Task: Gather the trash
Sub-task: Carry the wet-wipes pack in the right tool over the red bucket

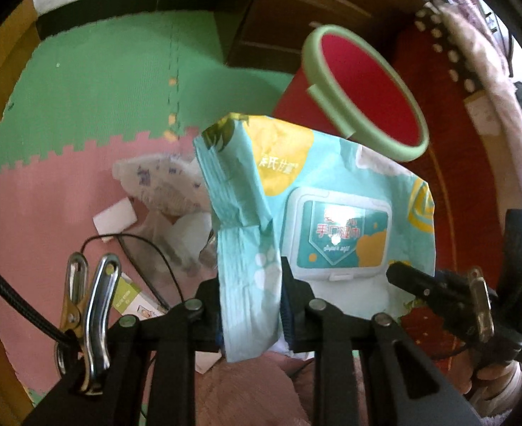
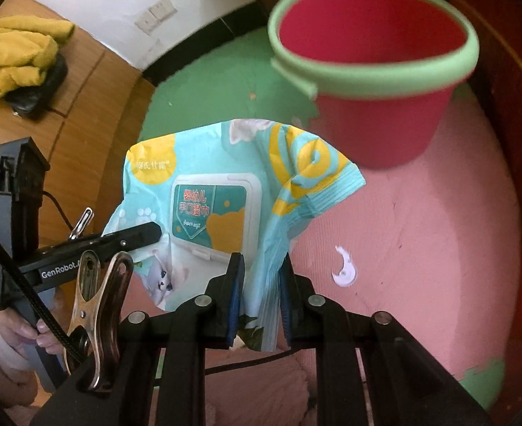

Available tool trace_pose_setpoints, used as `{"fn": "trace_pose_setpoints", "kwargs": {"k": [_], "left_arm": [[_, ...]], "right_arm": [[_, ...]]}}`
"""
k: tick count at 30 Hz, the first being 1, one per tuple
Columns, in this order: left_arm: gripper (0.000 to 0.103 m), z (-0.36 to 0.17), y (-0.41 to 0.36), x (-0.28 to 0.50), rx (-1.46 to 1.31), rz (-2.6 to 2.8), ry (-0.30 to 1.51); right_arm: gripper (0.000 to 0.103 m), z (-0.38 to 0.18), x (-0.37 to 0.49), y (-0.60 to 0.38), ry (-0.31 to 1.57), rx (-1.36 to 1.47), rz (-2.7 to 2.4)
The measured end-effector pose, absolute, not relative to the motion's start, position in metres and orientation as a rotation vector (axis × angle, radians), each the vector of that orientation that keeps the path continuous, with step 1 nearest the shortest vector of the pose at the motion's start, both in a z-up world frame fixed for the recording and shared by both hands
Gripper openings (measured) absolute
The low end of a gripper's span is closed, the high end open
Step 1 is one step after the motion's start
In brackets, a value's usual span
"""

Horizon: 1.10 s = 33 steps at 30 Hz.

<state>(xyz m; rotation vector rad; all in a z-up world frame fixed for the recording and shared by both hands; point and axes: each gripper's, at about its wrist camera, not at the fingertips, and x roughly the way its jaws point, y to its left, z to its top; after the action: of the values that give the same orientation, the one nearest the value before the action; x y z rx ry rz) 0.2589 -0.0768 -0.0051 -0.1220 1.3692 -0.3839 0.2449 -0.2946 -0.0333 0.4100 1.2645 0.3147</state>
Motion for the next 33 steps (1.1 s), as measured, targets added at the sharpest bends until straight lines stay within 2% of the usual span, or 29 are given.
{"fn": "trace_pose_setpoints", "kwargs": {"k": [6, 14, 33], "left_arm": [[0.024, 0.024, -0.084, 0.261, -0.122, -0.41, 1.33], [0.024, 0.054, -0.095, 0.263, -0.11, -0.45, 1.291], [0.024, 0.058, -0.076, 0.309, -0.115, -0.507, 1.268]], "right_arm": [[0.02, 0.012, 0.233, -0.31, 1.213, 0.385, 0.318], [0.02, 0.045, 0.219, -0.321, 1.157, 0.374, 0.307], [0.02, 0.047, 0.245, -0.306, 1.171, 0.34, 0.247]]}}
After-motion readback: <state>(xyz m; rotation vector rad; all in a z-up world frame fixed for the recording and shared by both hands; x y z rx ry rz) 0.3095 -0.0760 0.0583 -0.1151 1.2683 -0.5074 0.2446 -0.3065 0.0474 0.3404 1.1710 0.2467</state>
